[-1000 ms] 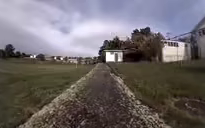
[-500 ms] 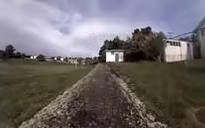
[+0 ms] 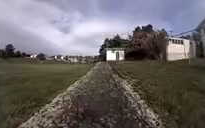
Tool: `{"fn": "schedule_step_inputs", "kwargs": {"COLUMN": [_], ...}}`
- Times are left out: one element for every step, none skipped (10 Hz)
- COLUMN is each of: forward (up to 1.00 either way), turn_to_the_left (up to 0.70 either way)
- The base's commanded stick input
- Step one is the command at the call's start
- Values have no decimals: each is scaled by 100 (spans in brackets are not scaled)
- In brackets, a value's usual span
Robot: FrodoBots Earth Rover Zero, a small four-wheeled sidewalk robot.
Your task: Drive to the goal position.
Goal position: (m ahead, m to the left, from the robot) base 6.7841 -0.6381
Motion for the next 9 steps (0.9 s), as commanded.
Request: {"fn": "schedule_step_inputs", "kwargs": {"forward": [100, 100, 100, 100, 100, 100, 100, 100, 100], "turn_to_the_left": [0, 0, 0, 0, 0, 0, 0, 0, 0]}}
